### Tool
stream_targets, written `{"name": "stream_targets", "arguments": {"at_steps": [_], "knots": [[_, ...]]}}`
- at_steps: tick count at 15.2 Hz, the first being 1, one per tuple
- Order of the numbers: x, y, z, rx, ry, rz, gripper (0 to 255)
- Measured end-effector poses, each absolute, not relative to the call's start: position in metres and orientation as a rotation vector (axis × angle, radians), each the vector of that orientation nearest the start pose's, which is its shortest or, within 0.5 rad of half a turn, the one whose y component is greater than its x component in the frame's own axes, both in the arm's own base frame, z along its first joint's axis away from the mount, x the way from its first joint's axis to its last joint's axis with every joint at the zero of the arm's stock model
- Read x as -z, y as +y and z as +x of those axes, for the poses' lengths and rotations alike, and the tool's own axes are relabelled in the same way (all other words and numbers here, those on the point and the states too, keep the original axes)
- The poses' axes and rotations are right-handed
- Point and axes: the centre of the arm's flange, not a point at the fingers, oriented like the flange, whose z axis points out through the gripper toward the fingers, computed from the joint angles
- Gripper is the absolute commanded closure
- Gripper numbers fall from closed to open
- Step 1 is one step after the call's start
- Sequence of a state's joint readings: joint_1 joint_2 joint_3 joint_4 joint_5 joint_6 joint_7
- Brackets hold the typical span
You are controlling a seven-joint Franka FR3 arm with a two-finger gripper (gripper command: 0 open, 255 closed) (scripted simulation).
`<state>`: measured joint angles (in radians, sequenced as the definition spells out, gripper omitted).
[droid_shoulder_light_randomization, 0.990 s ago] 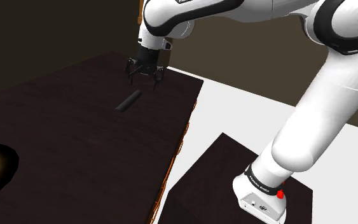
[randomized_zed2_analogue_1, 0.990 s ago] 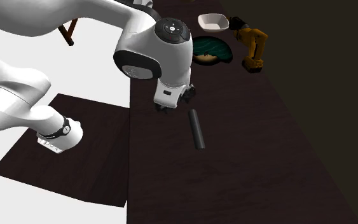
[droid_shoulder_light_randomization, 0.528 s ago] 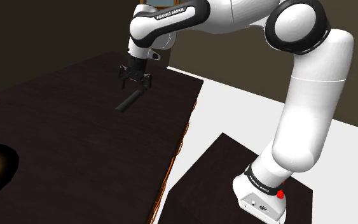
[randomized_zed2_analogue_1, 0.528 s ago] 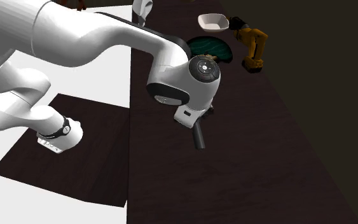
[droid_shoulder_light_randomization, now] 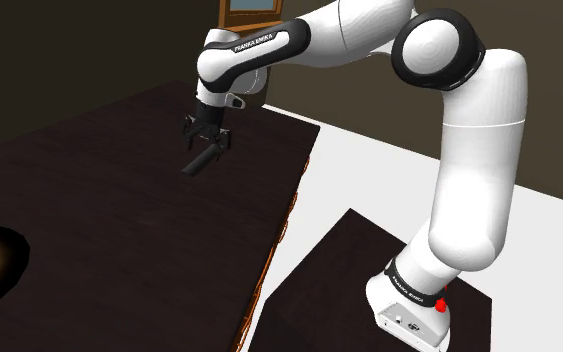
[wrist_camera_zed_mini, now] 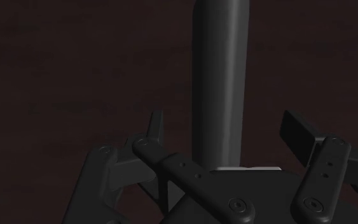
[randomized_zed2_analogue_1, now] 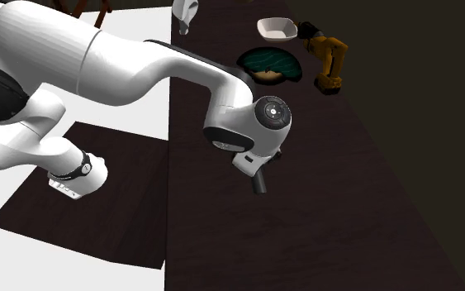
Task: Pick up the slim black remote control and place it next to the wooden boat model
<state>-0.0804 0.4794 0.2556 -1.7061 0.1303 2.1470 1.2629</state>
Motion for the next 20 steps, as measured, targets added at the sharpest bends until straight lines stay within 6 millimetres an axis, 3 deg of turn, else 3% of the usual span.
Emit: {"name": "stream_targets", "arguments": {"at_steps": [2,8,9,20], "knots": [[-0.3110,0.1067,0.6558,-0.252,1.666,-2.469,0],[-0.3082,0.1075,0.6555,-0.251,1.666,-2.469,0],[-0.3082,0.1075,0.6555,-0.251,1.666,-2.469,255],[-0.3139,0.1071,0.6561,-0.245,1.665,-2.467,255]]}}
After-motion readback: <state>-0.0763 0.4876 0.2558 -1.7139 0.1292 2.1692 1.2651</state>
